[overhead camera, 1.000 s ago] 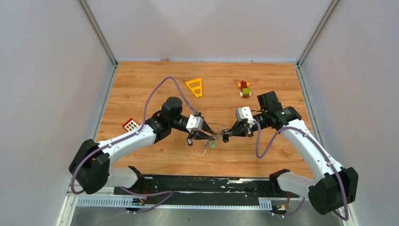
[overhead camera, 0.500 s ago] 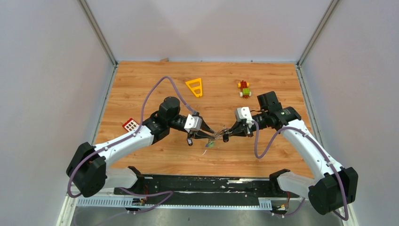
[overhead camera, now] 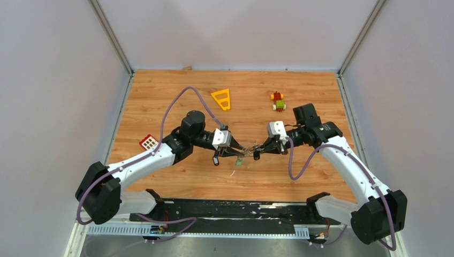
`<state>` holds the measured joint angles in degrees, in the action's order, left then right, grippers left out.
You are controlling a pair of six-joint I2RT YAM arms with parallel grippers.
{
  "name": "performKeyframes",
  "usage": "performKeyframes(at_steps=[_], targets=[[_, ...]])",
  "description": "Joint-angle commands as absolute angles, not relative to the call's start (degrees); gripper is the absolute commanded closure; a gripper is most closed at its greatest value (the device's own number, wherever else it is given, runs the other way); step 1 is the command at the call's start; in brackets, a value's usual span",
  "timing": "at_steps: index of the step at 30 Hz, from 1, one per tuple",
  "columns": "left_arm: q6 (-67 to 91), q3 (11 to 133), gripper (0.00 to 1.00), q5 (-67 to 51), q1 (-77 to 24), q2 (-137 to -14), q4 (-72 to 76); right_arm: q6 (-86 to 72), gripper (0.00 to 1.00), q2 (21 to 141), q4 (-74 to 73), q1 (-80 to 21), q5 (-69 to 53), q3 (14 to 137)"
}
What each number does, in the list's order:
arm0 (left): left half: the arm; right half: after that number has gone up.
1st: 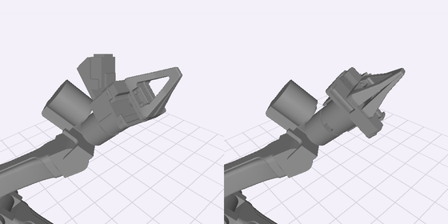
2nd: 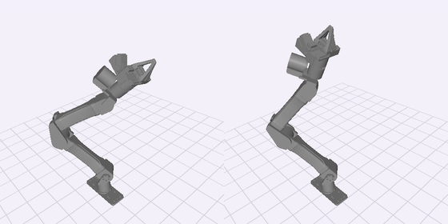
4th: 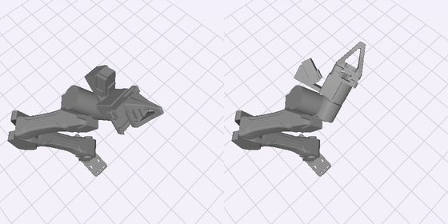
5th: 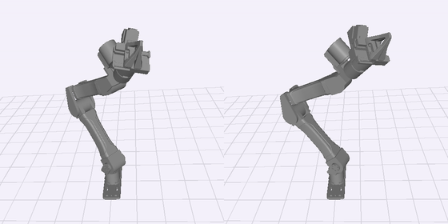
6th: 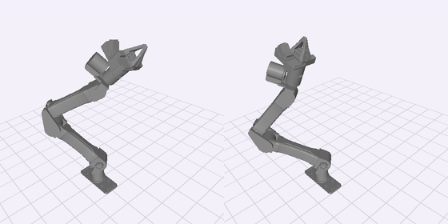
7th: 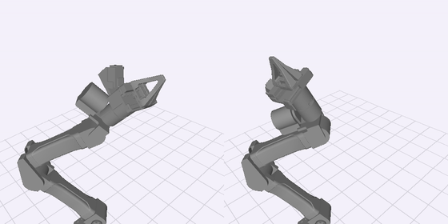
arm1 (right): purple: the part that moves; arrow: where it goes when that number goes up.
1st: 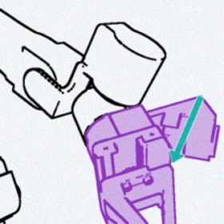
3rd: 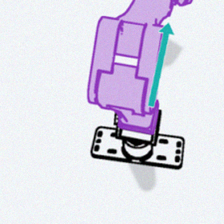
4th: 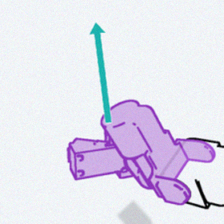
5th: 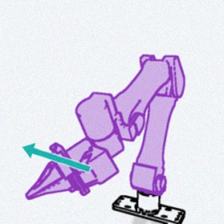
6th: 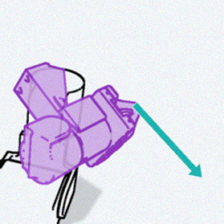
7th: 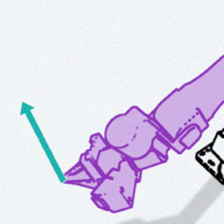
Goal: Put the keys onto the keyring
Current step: Adjust the keyring.
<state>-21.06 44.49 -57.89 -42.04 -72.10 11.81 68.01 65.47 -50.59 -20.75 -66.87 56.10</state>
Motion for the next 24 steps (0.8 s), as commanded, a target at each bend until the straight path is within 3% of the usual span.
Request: performKeyframes(at_steps=[1,12,20,24], targets=[[-18.2,44.6,0.7,-53.9,-42.3,-71.7,16.6,68.3,1.0,64.0,-49.3,-20.8,-69.3,55.8],[-19.7,45.0,0.78,-51.3,-42.2,-70.5,14.8,69.1,1.0,63.5,-49.4,-20.8,-67.8,55.1],[-18.5,45.1,0.62,-50.9,-42.2,-70.4,15.0,69.2,1.0,63.2,-49.3,-20.8,-67.4,54.7],[-17.7,45.1,0.62,-51.3,-42.2,-70.7,15.4,69.0,1.0,63.1,-49.0,-20.8,-67.3,54.6]])
